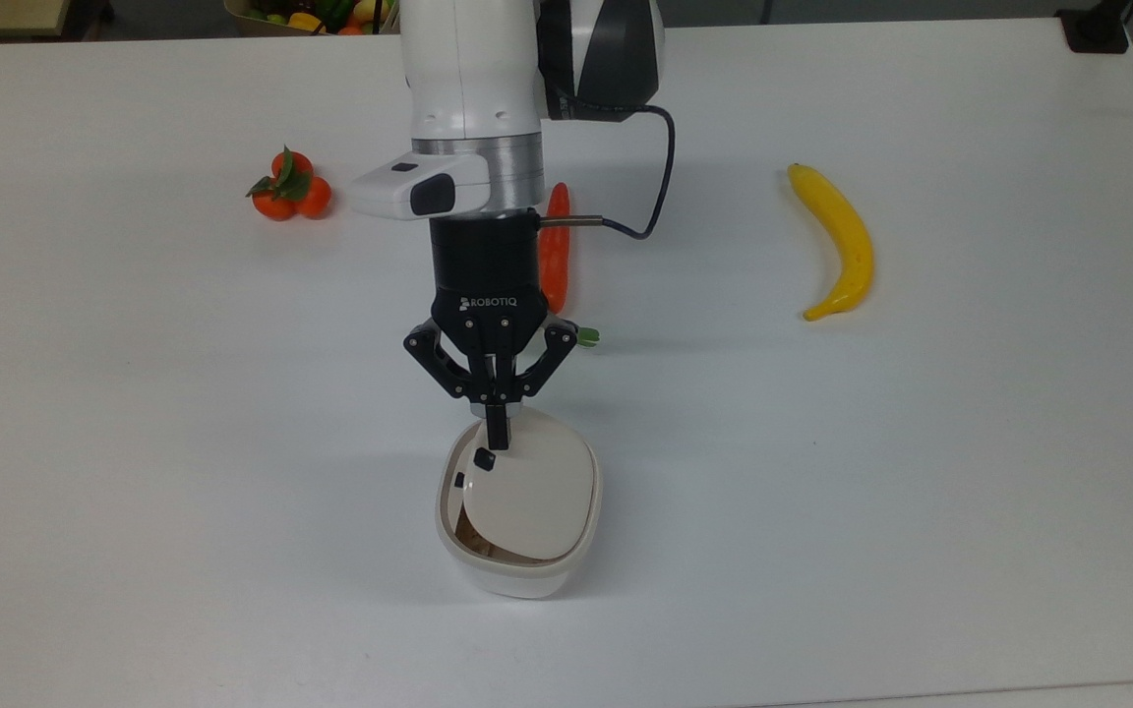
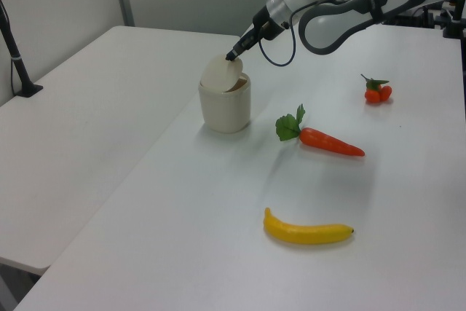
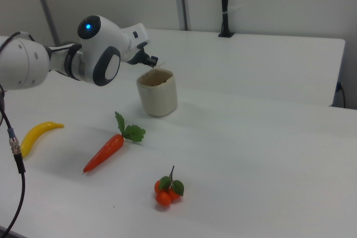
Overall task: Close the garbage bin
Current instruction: 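Push the lid down with the gripper until it shuts on the bin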
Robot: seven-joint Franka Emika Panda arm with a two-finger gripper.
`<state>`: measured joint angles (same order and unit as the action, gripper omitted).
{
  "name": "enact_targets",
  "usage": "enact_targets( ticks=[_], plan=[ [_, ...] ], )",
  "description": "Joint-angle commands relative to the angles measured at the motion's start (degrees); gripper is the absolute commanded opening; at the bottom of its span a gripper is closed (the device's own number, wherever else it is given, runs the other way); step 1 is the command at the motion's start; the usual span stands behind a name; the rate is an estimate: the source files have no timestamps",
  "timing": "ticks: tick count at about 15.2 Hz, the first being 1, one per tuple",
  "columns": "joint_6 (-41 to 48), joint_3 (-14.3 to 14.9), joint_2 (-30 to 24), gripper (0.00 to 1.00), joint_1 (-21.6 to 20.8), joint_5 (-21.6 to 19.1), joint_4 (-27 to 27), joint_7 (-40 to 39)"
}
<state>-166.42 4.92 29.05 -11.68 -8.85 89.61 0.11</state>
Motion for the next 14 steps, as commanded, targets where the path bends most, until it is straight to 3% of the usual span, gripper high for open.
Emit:
enact_targets(
  ticks=[1,14],
  plan=[
    [1.5,-0.5,-1.6,0.00,1.0,-0.1,2.8,-2.0],
    [0.7,-0.5,3.0,0.00,2.1,0.0,1.0,-2.1]
  ],
)
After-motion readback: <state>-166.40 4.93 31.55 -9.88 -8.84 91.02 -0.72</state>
